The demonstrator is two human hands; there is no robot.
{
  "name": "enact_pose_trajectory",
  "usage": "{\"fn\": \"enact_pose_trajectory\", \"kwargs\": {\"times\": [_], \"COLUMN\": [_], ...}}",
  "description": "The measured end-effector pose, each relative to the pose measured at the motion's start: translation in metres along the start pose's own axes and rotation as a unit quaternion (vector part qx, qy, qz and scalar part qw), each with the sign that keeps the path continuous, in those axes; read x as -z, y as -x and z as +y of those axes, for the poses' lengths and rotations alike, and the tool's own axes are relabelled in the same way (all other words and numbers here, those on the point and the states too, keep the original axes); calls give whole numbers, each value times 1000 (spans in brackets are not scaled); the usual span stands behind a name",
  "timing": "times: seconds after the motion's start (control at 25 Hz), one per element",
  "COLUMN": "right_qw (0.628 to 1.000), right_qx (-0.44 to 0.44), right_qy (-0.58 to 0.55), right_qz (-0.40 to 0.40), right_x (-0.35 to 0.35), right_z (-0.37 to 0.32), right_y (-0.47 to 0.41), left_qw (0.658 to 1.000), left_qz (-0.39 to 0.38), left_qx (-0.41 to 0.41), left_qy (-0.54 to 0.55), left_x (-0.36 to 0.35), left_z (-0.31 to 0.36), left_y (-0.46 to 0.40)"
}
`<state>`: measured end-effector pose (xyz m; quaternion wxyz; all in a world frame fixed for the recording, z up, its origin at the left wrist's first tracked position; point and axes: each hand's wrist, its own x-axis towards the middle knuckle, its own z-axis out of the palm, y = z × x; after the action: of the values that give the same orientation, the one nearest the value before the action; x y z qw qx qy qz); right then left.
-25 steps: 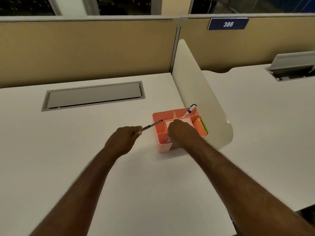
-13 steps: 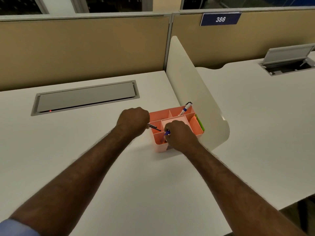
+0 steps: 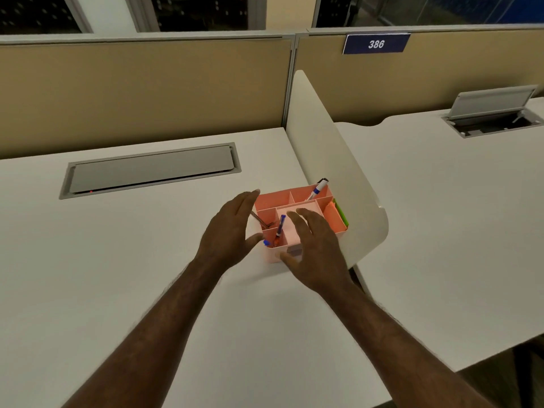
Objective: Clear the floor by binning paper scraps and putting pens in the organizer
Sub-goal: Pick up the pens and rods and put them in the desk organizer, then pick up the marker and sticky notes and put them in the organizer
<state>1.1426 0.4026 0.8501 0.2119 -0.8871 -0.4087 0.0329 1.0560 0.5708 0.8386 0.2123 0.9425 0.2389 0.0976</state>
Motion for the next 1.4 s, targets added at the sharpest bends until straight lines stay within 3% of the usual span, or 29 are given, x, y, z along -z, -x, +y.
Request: {"fn": "enact_pose_trajectory", "kwargs": {"times": [0.4, 0.6, 0.8, 1.04, 1.4], "right_qw": [981, 932, 857, 740, 566], "right_qx": [167, 317, 456, 600, 714], "right_qy": [37, 14, 12, 2, 25], "right_qz": [-96, -173, -239, -304, -411], "right_x": [-12, -17, -27, -50, -105], "right_z": [25, 17, -11, -72, -133], "right_y": [88, 129, 192, 298, 506], "left_qw": [986, 952, 885, 755, 588], "left_qz": [115, 152, 205, 278, 317], "left_qx": [114, 265, 418, 593, 743], "left_qy": [35, -16, -16, -35, -24], "left_x": [-12, -40, -65, -93, -167], "left_z": [0, 39, 95, 166, 252], "left_y": [156, 287, 427, 590, 807]}}
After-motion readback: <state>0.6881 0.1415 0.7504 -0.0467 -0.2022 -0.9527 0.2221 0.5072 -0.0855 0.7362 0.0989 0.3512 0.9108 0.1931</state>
